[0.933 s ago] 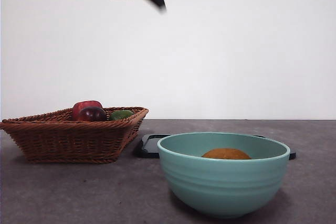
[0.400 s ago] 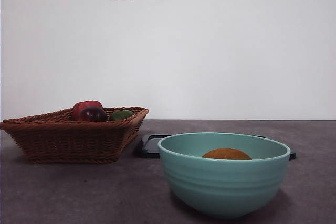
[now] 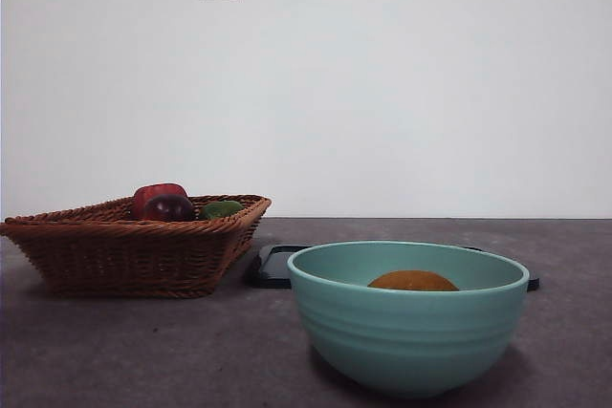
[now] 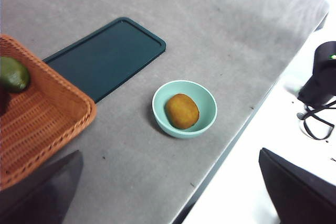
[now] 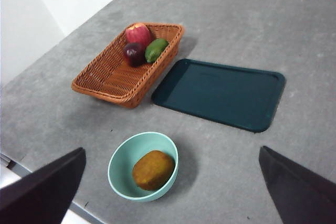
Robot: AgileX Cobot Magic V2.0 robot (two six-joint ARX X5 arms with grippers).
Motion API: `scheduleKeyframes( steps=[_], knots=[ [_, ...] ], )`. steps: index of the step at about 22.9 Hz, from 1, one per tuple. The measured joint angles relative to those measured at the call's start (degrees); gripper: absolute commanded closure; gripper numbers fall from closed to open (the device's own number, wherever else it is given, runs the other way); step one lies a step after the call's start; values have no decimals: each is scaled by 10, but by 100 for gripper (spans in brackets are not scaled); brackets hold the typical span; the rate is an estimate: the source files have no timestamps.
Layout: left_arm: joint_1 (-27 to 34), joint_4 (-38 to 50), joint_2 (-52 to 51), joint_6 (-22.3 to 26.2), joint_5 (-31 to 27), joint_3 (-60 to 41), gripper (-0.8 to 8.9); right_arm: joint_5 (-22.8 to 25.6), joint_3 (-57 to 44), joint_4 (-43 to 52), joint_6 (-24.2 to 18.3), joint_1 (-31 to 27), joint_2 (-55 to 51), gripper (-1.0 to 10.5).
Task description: Pick up the wifruite, put it on the bowl, pick up the plate, put it on desk
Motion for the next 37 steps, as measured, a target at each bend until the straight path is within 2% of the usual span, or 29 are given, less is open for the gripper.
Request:
scheduleKeyframes(
  steps=[4, 10, 14, 21, 25, 28, 35, 37],
  knots=[
    [0, -1, -49, -2, 0, -31, 283, 0, 0, -8, 12, 0, 0, 381],
    [0, -2, -66, -2, 0, -38, 283, -3, 0, -8, 39, 0, 4, 381],
    [0, -2, -66, -2, 0, -38, 283, -25, 0, -8, 44, 0, 34, 381],
    [0, -2, -66, -2, 0, -38, 283, -96, 0, -7, 45, 2, 178, 381],
    [0, -2, -66, -2, 0, -38, 283, -101, 0, -5, 45, 37, 288, 381],
    [0, -1, -66, -2, 0, -38, 283, -76, 0, 11, 45, 74, 360, 381],
    [0, -1, -66, -2, 0, -38, 283, 39, 0, 40, 57, 164, 515, 381],
    [0, -1, -66, -2, 0, -38, 283, 59, 0, 46, 59, 179, 538, 381]
  ],
)
